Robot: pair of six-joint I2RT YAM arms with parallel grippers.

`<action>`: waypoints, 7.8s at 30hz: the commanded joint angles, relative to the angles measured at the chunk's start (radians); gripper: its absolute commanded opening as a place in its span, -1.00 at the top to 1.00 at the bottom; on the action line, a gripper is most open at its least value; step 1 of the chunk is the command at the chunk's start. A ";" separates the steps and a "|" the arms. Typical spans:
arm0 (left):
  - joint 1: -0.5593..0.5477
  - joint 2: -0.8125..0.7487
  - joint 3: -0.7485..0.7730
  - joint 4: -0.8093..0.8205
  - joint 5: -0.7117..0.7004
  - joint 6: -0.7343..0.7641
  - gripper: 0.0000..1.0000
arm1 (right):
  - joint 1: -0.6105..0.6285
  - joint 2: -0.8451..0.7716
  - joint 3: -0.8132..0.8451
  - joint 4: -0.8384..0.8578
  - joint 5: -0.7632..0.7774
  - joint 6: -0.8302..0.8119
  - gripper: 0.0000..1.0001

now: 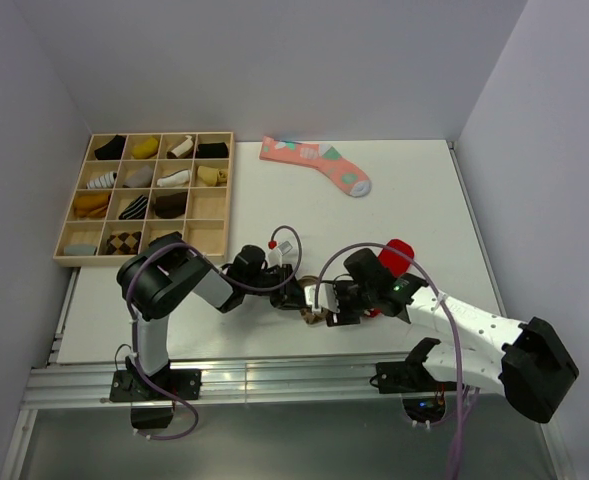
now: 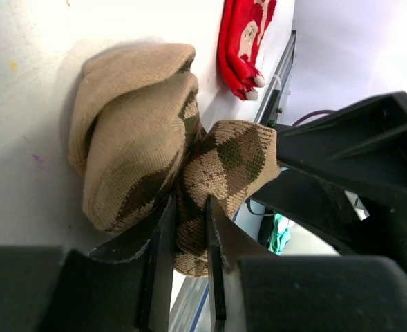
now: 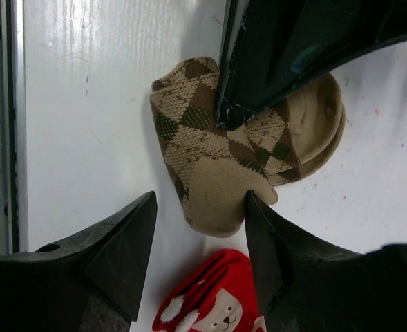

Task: Roll the socks
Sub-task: Roll the sock at the center of the board.

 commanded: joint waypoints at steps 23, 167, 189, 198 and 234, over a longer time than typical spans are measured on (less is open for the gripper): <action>0.003 0.016 0.013 -0.396 -0.101 0.159 0.99 | 0.122 0.255 0.066 0.077 0.127 0.043 0.51; -0.334 -0.343 -0.191 -0.014 -0.751 0.501 -0.01 | 0.015 1.041 0.905 -0.672 0.010 0.278 0.74; -0.305 -0.237 -0.234 0.005 -0.696 0.432 0.99 | -0.120 0.774 0.825 -0.555 -0.087 0.379 -0.22; -0.278 -0.208 -0.224 0.000 -0.665 0.397 0.99 | -0.246 0.598 0.718 -0.512 -0.134 0.329 -0.24; -0.043 -0.050 0.072 -0.485 -0.211 0.390 0.99 | 0.030 0.017 0.028 0.065 0.108 -0.036 -0.39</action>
